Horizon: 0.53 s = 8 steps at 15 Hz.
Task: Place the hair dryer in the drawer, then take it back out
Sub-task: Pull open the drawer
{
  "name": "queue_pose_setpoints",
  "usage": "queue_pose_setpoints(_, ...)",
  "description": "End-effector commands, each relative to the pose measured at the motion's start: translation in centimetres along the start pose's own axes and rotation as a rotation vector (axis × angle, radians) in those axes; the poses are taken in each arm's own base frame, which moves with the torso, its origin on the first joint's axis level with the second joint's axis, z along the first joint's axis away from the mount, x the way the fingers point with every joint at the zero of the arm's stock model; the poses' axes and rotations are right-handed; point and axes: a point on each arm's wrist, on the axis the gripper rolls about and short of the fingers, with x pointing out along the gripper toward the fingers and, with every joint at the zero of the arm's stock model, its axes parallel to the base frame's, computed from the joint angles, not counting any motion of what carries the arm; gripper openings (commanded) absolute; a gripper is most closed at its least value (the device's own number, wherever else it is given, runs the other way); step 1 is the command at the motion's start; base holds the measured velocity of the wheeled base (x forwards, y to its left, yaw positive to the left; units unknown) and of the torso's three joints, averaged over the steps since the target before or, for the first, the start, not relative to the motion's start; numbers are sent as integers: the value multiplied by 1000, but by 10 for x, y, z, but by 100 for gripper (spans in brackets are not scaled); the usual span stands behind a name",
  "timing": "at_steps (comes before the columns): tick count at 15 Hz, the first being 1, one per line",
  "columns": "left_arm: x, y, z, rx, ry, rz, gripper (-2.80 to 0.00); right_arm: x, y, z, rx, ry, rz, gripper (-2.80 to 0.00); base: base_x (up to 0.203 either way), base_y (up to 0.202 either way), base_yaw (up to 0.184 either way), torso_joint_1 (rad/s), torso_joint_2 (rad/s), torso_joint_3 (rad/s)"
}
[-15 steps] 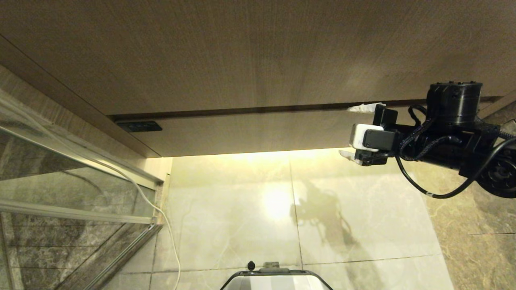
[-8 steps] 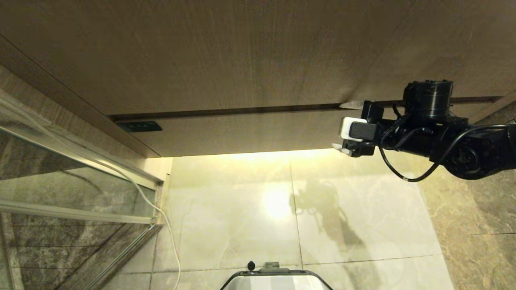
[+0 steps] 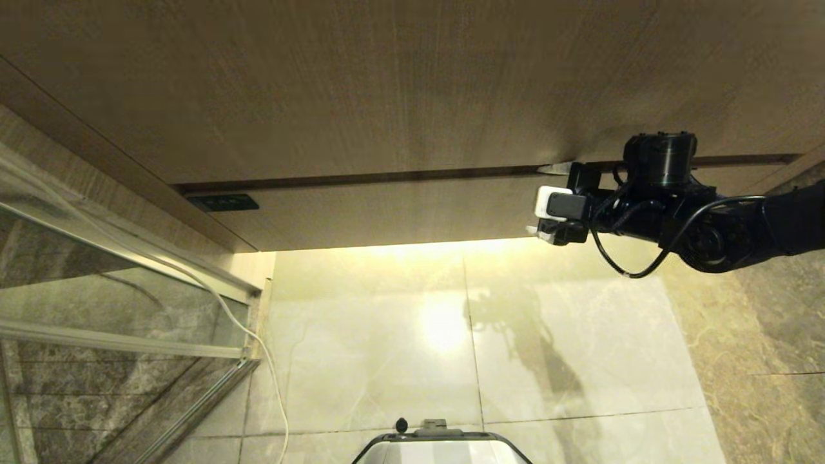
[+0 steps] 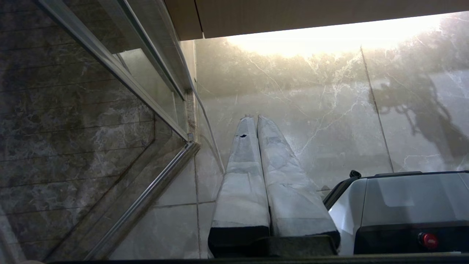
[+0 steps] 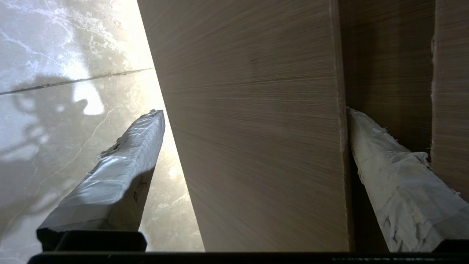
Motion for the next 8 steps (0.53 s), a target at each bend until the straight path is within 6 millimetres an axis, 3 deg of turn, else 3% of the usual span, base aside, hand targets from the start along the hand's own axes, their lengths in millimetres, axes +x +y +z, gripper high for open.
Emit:
queue_pose_setpoints(1, 0, 0, -1, 0, 2, -1, -280, 6, 3, -4, -9, 8, 3, 0, 0, 0, 0, 0, 0, 0)
queue_pose_setpoints(5, 0, 0, 0, 0, 0, -1, -280, -2, 21, -13, 65, 75, 231, 0, 0, 0, 0, 0, 0, 0)
queue_pose_setpoints(8, 0, 0, -1, 0, 2, 1, -280, -13, 14, -17, 98, 111, 260, 0, 0, 0, 0, 0, 0, 0)
